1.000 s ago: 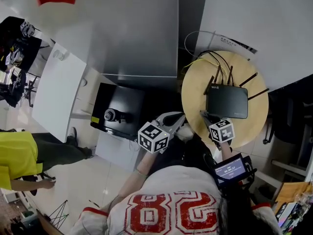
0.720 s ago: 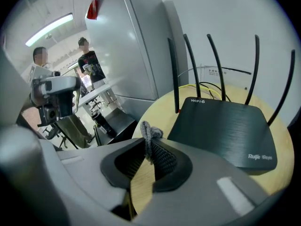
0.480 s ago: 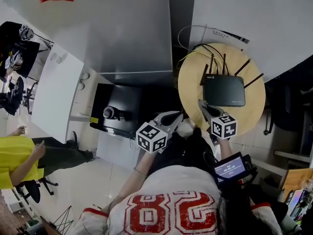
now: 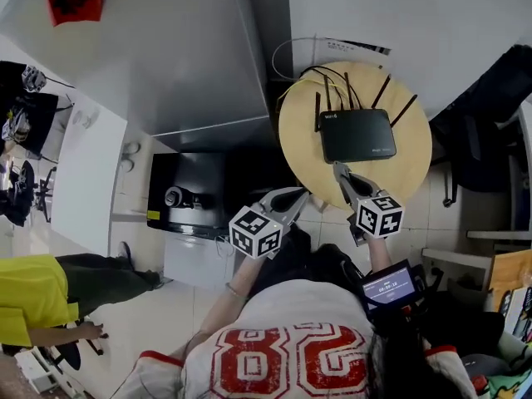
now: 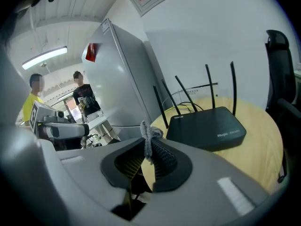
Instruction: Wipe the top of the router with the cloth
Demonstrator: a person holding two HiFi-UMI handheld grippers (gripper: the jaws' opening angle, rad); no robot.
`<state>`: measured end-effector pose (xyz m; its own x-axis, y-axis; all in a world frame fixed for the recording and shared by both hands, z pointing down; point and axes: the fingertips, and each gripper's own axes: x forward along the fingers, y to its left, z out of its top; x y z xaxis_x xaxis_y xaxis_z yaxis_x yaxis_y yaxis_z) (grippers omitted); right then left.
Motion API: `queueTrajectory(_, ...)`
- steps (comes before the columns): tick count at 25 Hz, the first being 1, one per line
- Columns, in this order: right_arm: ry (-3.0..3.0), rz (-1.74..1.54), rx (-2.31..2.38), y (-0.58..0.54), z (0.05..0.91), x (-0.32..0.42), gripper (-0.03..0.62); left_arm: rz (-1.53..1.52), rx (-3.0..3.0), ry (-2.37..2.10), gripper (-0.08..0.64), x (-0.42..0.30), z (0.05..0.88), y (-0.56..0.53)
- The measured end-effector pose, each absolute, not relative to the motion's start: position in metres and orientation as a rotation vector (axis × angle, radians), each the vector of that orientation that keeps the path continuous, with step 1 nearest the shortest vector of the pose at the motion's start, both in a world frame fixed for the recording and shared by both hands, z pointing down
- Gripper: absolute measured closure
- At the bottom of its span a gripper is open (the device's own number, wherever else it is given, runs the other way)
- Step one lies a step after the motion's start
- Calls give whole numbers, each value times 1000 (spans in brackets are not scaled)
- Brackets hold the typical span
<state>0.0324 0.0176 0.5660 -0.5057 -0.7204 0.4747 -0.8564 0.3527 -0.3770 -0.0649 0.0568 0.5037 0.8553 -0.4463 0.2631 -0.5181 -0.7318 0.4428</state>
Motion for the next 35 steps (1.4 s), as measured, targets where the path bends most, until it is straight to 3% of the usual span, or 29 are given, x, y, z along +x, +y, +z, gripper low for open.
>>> queueTrajectory(15, -2375, 894, 1601, 164, 561, 107, 555, 274, 2554, -497, 560, 25, 518, 193)
queueTrajectory(35, -2459, 759, 1592, 189, 530, 99, 557, 216, 2612, -594, 560, 26, 495, 215)
